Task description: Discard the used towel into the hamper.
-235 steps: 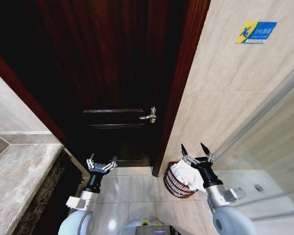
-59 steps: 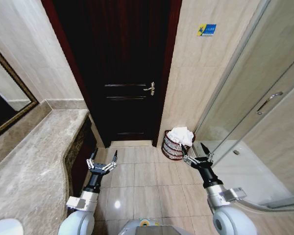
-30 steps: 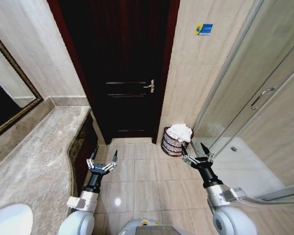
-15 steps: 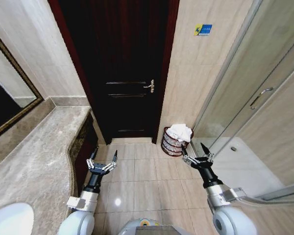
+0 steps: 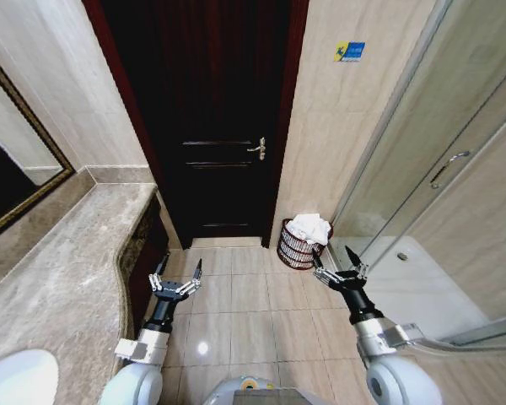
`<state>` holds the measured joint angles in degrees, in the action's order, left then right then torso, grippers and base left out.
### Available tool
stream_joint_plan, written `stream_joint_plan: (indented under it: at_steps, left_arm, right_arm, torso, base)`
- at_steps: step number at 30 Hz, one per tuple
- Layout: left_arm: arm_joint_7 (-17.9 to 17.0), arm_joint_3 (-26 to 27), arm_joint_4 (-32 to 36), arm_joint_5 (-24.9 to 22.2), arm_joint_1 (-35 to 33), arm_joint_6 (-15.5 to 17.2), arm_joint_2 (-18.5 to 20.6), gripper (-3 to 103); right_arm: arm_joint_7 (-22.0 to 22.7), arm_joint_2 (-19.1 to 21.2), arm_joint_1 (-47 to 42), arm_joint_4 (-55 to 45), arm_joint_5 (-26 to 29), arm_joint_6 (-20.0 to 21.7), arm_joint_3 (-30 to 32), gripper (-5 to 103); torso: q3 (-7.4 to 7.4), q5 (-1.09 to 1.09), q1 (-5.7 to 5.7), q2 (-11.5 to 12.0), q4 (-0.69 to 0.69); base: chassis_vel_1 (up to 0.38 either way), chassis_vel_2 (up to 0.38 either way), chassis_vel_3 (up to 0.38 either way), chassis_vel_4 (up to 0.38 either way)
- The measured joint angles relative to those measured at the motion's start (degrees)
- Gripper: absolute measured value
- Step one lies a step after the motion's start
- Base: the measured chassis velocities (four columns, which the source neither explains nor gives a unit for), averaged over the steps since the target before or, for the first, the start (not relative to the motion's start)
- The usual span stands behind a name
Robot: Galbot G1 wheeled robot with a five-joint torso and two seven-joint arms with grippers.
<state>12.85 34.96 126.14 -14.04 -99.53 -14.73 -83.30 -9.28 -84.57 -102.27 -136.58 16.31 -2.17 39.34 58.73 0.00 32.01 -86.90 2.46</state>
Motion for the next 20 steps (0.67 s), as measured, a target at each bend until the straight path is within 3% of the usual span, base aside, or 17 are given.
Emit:
stream_joint_plan:
  at_steps: [20]
  left_arm:
    - [0.0, 0.0, 0.0, 0.0, 0.0, 0.0, 0.0, 100]
  right_arm:
    - [0.0, 0.0, 0.0, 0.0, 0.0, 0.0, 0.0, 100]
  torso:
    - [0.00, 0.00, 0.00, 0.0, 0.00]
  base:
    - [0.000, 0.000, 0.000, 0.000]
